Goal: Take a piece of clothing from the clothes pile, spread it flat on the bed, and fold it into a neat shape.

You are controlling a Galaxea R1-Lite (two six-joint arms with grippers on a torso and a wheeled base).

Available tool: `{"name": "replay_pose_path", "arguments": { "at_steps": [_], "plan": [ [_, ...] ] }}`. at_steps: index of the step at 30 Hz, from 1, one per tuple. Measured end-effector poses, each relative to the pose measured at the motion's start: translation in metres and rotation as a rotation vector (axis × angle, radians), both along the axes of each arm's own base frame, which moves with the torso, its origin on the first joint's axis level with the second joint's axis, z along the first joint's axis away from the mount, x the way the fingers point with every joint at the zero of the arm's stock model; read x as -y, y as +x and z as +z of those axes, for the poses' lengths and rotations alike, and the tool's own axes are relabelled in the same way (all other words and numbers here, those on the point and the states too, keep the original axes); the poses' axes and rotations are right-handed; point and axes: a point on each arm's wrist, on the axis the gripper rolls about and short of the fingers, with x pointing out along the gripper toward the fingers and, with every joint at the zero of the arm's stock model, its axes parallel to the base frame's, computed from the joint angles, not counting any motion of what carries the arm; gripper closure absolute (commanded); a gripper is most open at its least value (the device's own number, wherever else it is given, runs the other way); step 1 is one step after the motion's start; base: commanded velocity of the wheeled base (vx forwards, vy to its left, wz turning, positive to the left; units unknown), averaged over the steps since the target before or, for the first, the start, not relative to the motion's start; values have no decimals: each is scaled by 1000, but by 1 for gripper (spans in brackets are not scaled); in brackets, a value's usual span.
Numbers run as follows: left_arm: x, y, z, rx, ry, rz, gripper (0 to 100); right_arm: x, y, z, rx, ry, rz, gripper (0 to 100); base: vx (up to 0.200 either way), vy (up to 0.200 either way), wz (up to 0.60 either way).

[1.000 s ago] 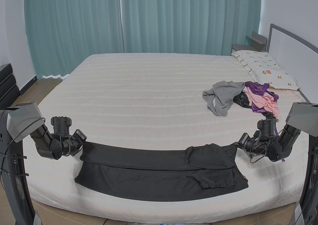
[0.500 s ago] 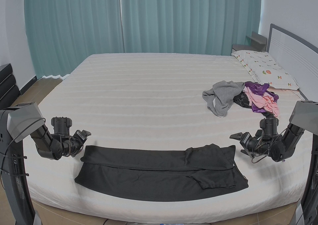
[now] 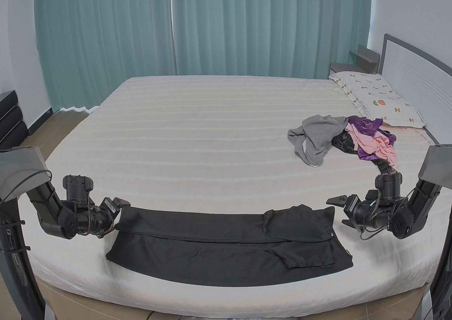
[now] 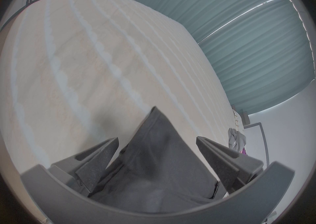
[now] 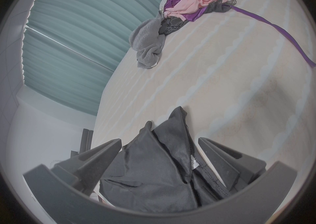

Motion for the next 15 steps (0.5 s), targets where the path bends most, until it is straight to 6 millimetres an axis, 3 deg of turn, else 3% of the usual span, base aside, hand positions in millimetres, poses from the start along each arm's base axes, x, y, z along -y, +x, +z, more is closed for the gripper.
{"name": "replay_pose_path", "arguments": {
  "at_steps": [8, 15],
  "plan": [
    [3, -28, -2, -57, -10, -11, 0, -7, -7, -1, -11, 2, 23, 0, -200, 0, 0],
    [7, -44, -3, -44, 50, -31, 0, -9, -9, -1, -14, 2, 31, 0, 0, 0, 0]
  ]
}}
